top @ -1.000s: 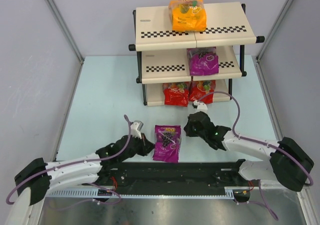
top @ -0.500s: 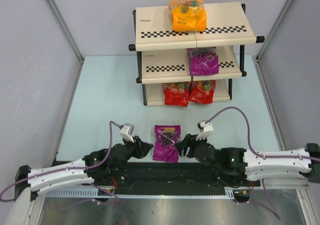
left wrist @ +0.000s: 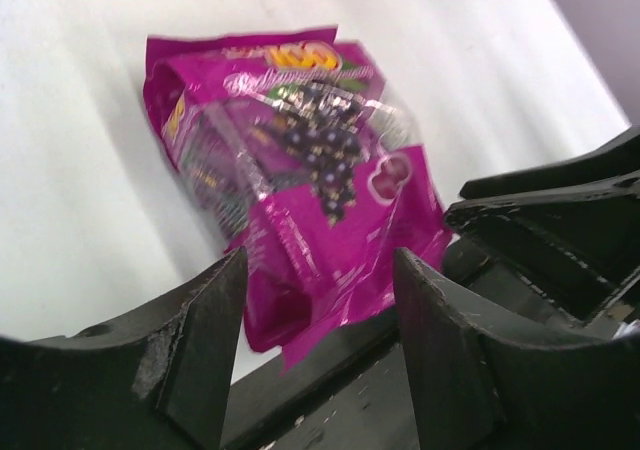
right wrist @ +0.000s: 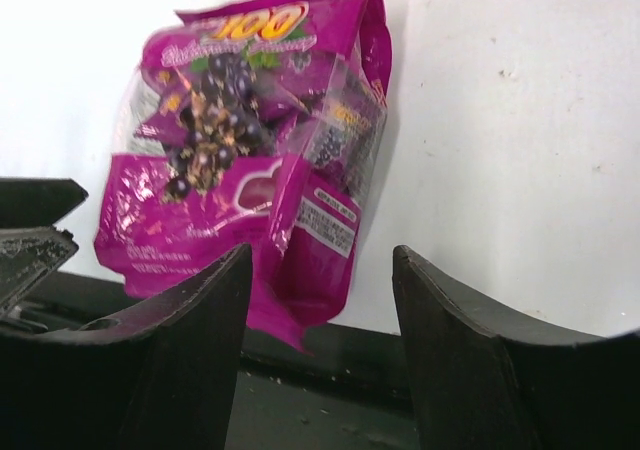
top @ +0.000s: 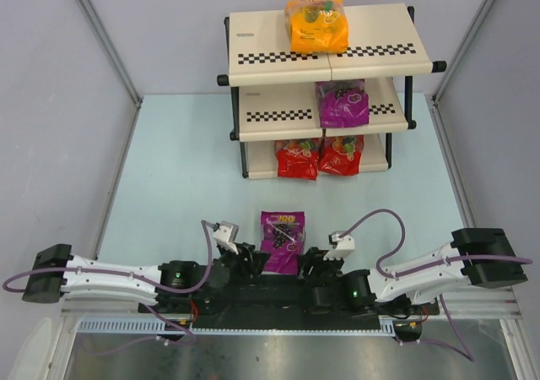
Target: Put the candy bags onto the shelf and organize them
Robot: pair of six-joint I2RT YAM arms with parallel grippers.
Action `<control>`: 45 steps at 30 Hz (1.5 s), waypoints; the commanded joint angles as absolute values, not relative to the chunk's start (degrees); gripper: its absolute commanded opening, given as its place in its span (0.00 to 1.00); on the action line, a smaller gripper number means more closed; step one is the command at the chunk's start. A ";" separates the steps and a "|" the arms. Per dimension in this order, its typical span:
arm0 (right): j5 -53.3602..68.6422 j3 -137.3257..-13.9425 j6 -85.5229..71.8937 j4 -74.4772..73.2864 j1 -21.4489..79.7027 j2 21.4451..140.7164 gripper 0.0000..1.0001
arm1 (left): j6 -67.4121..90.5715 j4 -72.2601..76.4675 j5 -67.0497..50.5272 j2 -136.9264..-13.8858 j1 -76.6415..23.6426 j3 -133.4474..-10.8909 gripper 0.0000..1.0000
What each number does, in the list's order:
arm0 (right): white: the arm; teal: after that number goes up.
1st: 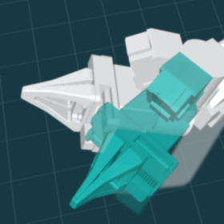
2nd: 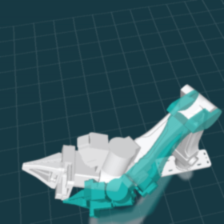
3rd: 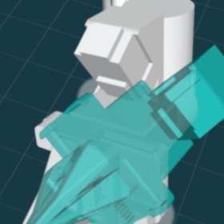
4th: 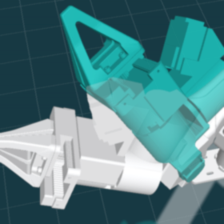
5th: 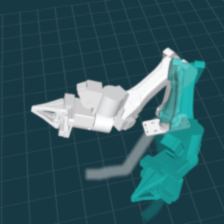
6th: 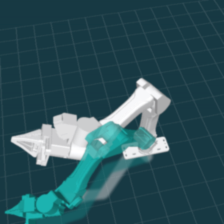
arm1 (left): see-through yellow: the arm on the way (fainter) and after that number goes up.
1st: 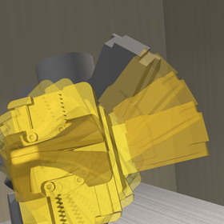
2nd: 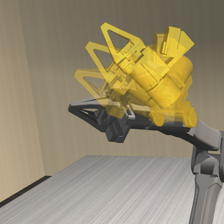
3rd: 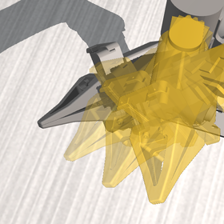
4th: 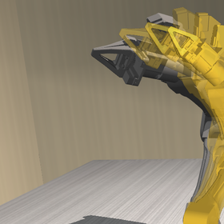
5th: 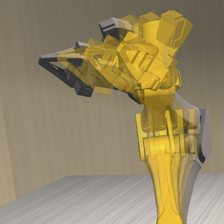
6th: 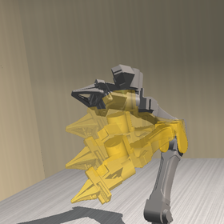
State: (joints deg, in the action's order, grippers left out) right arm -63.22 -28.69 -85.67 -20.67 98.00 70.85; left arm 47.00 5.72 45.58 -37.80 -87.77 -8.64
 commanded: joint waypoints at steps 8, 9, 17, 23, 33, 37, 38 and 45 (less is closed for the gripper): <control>-68.04 -30.94 -86.41 -16.97 96.95 71.63 0.61 | 47.19 15.29 46.58 -40.69 -88.94 -5.72 0.64; -67.33 -30.94 -84.74 -15.92 96.51 72.76 0.60 | 47.46 15.47 46.67 -41.48 -89.29 -5.45 0.63; -62.32 -30.94 -81.56 -7.56 93.61 77.95 0.52 | 48.69 19.68 46.85 -46.49 -90.62 -5.10 0.59; -61.88 -30.94 -82.26 -7.73 93.69 78.14 0.44 | 48.34 24.52 45.53 -50.80 -90.88 -5.27 0.55; -61.52 -31.03 -82.44 -6.77 93.87 79.98 0.34 | 47.73 29.09 44.47 -56.60 -91.58 -6.76 0.39; -62.14 -30.94 -82.09 -6.94 93.95 79.28 0.13 | 46.06 29.18 44.30 -56.78 -91.76 -7.47 0.12; -62.49 -31.02 -81.22 -6.25 94.04 78.84 0.07 | 45.45 28.92 44.38 -56.52 -91.76 -8.25 0.00; -66.09 -31.03 -53.30 3.94 92.47 67.79 0.00 | 33.07 24.09 46.75 -54.32 -91.76 -16.86 0.00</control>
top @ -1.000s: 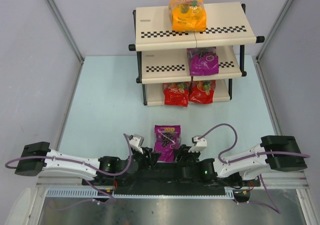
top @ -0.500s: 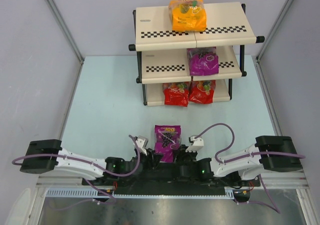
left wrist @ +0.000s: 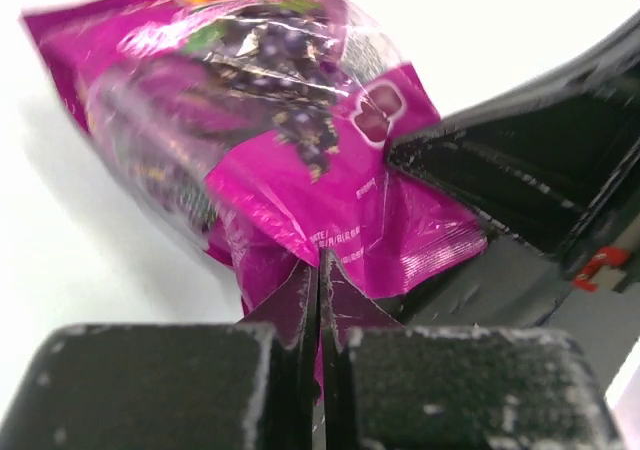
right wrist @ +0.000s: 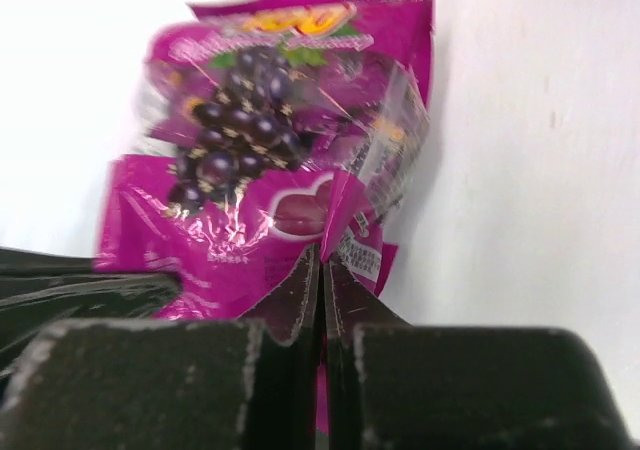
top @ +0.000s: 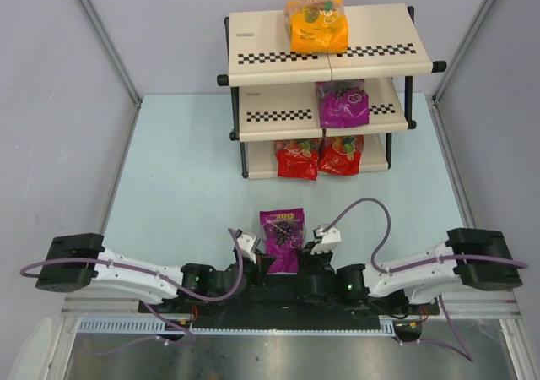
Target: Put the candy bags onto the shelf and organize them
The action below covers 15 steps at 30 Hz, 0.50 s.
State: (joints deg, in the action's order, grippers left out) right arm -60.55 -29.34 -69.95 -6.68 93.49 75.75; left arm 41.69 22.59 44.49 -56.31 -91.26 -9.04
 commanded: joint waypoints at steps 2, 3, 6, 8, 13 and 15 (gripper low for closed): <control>-65.66 -30.94 -42.87 7.27 91.41 61.11 0.00 | 30.42 23.12 48.33 -53.62 -91.67 -19.93 0.00; -65.22 -31.02 -40.19 8.08 90.36 58.91 0.00 | 28.06 22.42 48.86 -53.27 -91.50 -20.82 0.00; -61.71 -31.02 -28.60 12.12 87.64 51.08 0.00 | 23.84 22.24 49.40 -51.25 -89.66 -23.29 0.00; -58.28 -31.02 -21.14 15.45 86.40 47.04 0.00 | 21.11 23.11 47.82 -49.66 -87.73 -24.26 0.00; -52.13 -31.64 -15.39 17.31 79.48 44.91 0.00 | 16.01 24.61 42.72 -47.37 -79.03 -26.36 0.00; -48.54 -31.64 -13.64 19.59 77.09 45.26 0.00 | 13.54 25.31 39.57 -47.46 -74.91 -27.07 0.00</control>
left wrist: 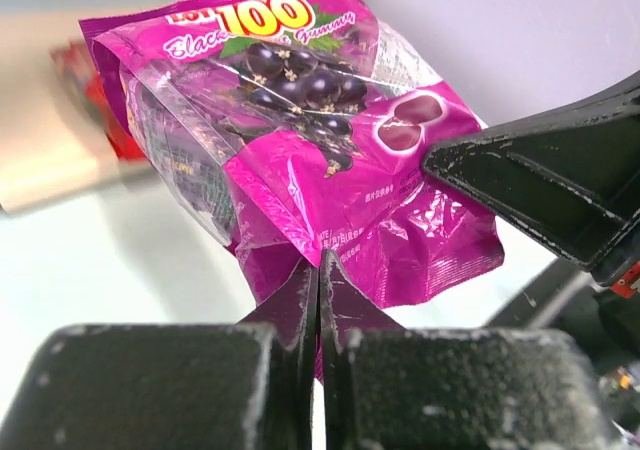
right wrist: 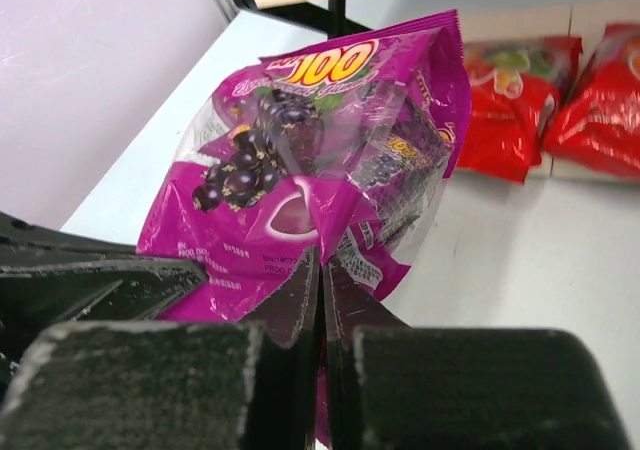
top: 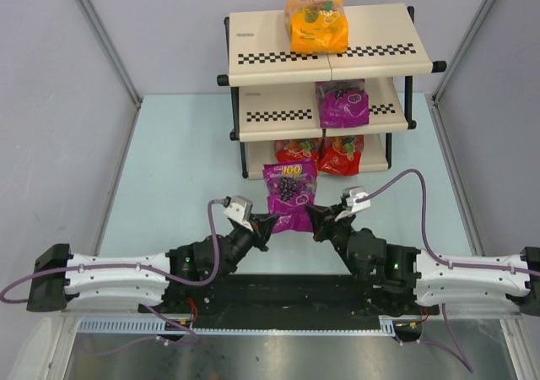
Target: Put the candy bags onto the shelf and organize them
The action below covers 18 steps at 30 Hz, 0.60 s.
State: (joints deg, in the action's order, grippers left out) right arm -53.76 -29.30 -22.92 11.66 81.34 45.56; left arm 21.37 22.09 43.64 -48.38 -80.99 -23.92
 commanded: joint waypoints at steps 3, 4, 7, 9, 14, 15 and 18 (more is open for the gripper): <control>-43.53 -32.69 -11.96 23.11 72.26 46.84 0.00 | 10.90 25.93 36.57 -48.60 -69.98 -29.17 0.00; -42.46 -33.30 -11.78 24.07 70.07 47.37 0.00 | 10.29 25.84 34.74 -49.13 -69.00 -30.83 0.00; -38.68 -35.94 -10.46 25.48 67.16 49.56 0.00 | 7.83 25.84 32.53 -50.45 -66.36 -33.74 0.00; -36.31 -37.61 -10.02 26.10 64.87 50.53 0.00 | 6.86 26.01 31.29 -51.06 -64.52 -34.80 0.00; -29.29 -40.43 -9.84 27.33 56.81 53.17 0.00 | 5.01 27.51 27.43 -53.70 -59.52 -38.58 0.00; -27.70 -41.47 -10.10 27.33 55.30 53.78 0.00 | 4.92 27.77 26.64 -54.14 -58.72 -39.63 0.00; -21.98 -43.23 -12.04 27.68 49.06 55.98 0.00 | 4.57 28.91 23.91 -56.77 -55.29 -41.83 0.00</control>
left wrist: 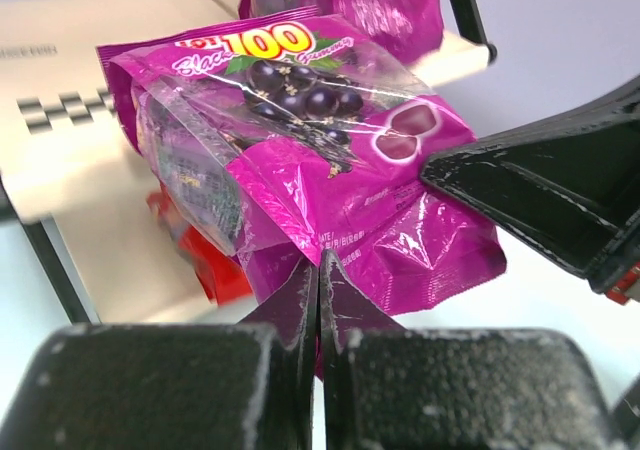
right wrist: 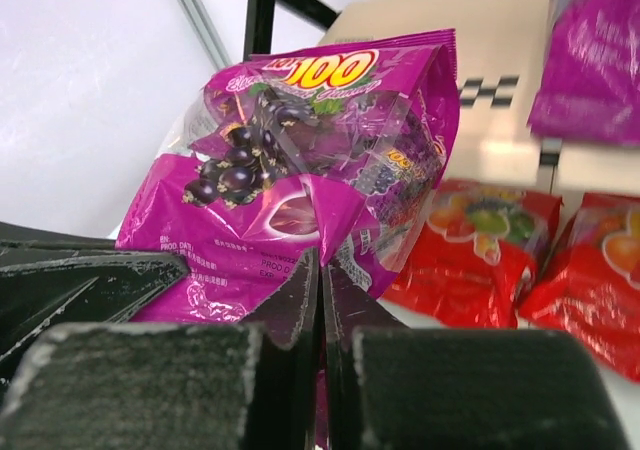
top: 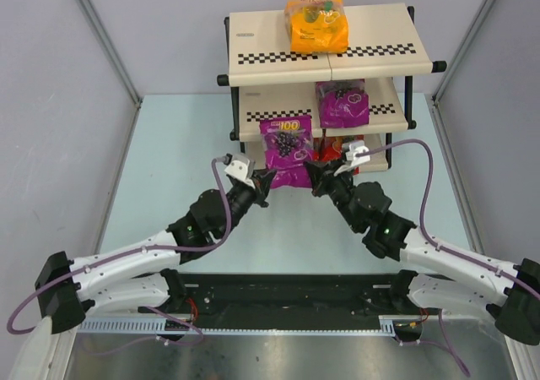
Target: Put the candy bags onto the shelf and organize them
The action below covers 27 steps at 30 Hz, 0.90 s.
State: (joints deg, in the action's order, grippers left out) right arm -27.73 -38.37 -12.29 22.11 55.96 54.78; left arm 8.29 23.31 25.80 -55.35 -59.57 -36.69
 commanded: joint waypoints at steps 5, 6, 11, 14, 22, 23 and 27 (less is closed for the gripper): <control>-15.57 -46.31 -12.92 29.71 43.16 60.28 0.00 | 5.45 31.02 18.65 -61.95 -48.62 -45.17 0.00; -14.69 -46.93 -13.01 30.40 41.59 61.16 0.00 | 5.62 31.55 18.02 -62.57 -47.82 -46.22 0.00; -10.12 -51.23 -13.71 32.60 37.36 67.13 0.00 | 5.10 32.87 15.12 -68.45 -43.60 -49.91 0.00; -8.09 -53.43 -14.15 34.27 34.90 70.65 0.00 | 4.40 33.40 14.07 -71.88 -41.58 -52.55 0.00; -4.31 -56.34 -15.73 37.70 30.50 77.95 0.00 | 4.31 35.16 10.46 -79.36 -36.83 -58.00 0.00; -3.96 -56.60 -15.82 38.40 30.15 78.48 0.00 | 4.39 35.33 10.20 -79.80 -36.57 -58.70 0.00; -2.99 -58.53 -16.08 39.29 28.66 81.12 0.00 | 4.48 35.95 9.23 -82.35 -35.25 -60.47 0.00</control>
